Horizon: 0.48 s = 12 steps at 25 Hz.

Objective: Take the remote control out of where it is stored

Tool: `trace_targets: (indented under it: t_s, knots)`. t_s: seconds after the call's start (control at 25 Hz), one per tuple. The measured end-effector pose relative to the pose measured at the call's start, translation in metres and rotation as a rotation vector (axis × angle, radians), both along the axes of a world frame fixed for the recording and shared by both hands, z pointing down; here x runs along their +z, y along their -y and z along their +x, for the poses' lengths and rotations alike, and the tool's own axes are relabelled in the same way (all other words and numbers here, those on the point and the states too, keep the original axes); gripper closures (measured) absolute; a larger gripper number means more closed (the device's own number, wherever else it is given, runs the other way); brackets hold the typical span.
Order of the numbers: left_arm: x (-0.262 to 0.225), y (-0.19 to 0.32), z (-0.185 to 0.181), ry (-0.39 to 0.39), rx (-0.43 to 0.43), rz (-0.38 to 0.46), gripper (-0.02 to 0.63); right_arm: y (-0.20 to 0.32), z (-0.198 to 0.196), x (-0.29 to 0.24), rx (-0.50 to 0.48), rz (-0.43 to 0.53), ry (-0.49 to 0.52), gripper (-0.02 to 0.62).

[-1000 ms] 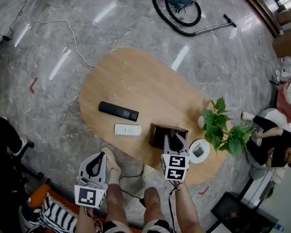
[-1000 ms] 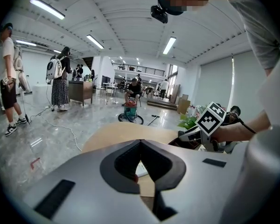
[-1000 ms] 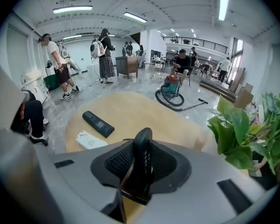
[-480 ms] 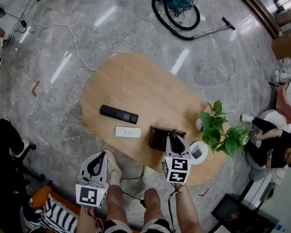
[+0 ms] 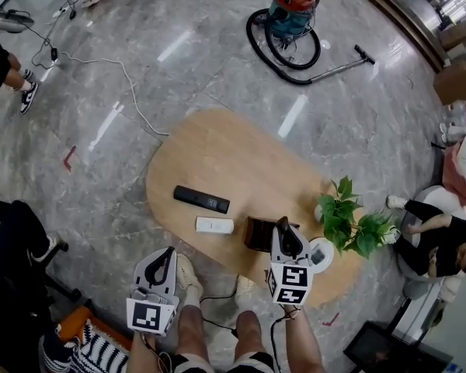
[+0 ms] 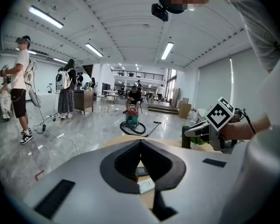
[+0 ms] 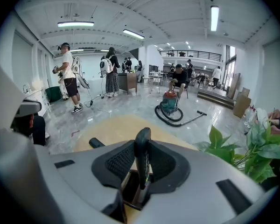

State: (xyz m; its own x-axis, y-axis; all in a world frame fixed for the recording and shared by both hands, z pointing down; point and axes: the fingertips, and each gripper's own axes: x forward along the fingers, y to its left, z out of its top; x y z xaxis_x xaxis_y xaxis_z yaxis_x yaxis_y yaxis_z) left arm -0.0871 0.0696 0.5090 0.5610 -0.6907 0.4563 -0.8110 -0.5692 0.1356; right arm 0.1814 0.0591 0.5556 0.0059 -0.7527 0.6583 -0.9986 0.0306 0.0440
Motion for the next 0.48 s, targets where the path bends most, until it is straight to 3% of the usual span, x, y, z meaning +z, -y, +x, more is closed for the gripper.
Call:
trace_targets:
  t_s: [0.48]
  knots:
    - [-0.034,0.034,-0.05,0.003,0.016,0.048,0.601,0.04,-0.05,-0.039,0.02,0.085,0.008,0.499]
